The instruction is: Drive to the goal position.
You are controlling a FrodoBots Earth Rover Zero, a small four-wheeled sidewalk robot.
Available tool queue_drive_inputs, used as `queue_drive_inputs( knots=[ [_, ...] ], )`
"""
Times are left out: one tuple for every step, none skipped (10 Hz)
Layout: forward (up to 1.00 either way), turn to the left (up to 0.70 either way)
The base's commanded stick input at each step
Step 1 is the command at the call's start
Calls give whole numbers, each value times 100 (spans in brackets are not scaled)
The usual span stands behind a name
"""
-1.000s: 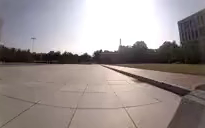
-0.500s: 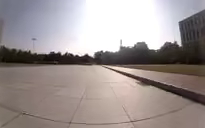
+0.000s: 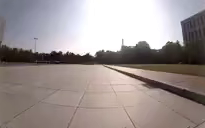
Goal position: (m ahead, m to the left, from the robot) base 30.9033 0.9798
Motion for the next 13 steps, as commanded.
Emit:
queue_drive_inputs(
  knots=[
    [70, -34],
    [70, -15],
    [70, 1],
    [70, 1],
    [70, 1],
    [70, 1],
    [70, 1],
    [70, 1],
    [70, 1],
    [70, 1],
    [70, 1],
    [70, -3],
    [70, -34]
  ],
)
